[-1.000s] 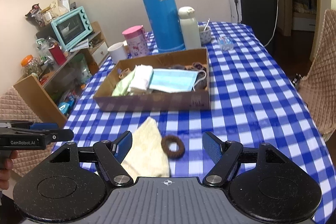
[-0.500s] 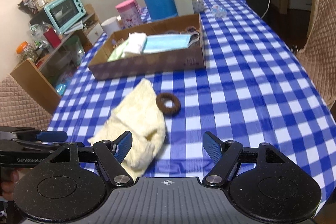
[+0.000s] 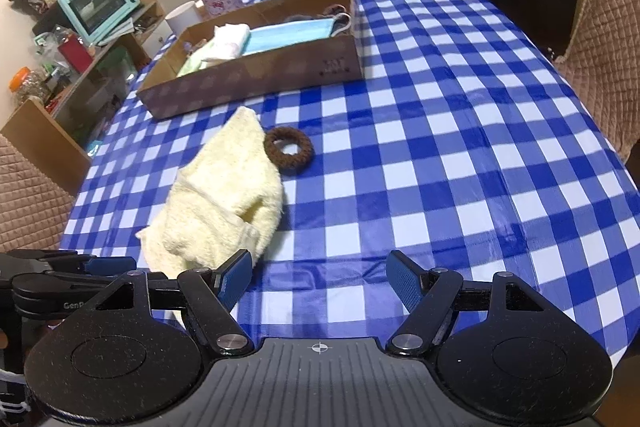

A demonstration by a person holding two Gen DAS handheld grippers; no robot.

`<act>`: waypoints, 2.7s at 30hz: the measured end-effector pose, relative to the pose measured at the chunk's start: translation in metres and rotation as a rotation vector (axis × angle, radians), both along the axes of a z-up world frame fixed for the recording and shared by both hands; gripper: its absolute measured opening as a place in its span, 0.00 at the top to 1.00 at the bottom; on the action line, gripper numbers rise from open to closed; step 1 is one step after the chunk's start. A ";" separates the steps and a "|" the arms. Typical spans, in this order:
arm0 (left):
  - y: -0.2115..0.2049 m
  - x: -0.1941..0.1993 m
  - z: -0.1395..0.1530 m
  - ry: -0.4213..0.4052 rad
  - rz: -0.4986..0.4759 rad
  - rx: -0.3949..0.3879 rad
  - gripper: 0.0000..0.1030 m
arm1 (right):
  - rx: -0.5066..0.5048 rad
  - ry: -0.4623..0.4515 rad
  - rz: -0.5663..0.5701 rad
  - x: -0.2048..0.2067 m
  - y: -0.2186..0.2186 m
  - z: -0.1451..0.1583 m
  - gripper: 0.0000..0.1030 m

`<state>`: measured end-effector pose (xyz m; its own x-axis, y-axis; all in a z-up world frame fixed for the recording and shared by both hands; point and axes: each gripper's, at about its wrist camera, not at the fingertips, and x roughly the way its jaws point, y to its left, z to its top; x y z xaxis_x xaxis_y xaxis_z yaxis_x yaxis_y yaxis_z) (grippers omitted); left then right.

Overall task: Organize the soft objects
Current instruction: 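Close the left tool on the yellow towel and lift it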

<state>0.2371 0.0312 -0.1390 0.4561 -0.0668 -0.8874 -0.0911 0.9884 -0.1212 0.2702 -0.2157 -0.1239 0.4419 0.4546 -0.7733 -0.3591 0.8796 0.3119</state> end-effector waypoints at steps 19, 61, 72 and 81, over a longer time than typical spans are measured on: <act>0.051 -0.001 0.012 -0.066 0.089 0.019 0.98 | -0.005 0.031 -0.042 0.013 -0.005 -0.007 0.28; -0.011 0.029 0.001 -0.076 -0.133 0.304 0.64 | -0.001 0.054 0.008 0.047 0.023 -0.021 0.28; 0.014 0.028 0.002 -0.007 0.011 0.304 0.32 | 0.001 0.066 0.045 0.060 0.035 -0.030 0.28; 0.029 0.032 -0.008 -0.029 0.060 0.228 0.62 | -0.010 0.024 0.091 0.066 0.047 -0.032 0.28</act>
<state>0.2690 0.0603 -0.1474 0.4790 0.1619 -0.8627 -0.1499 0.9835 0.1014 0.3358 -0.1690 -0.1557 0.3801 0.4843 -0.7880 -0.4305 0.8467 0.3127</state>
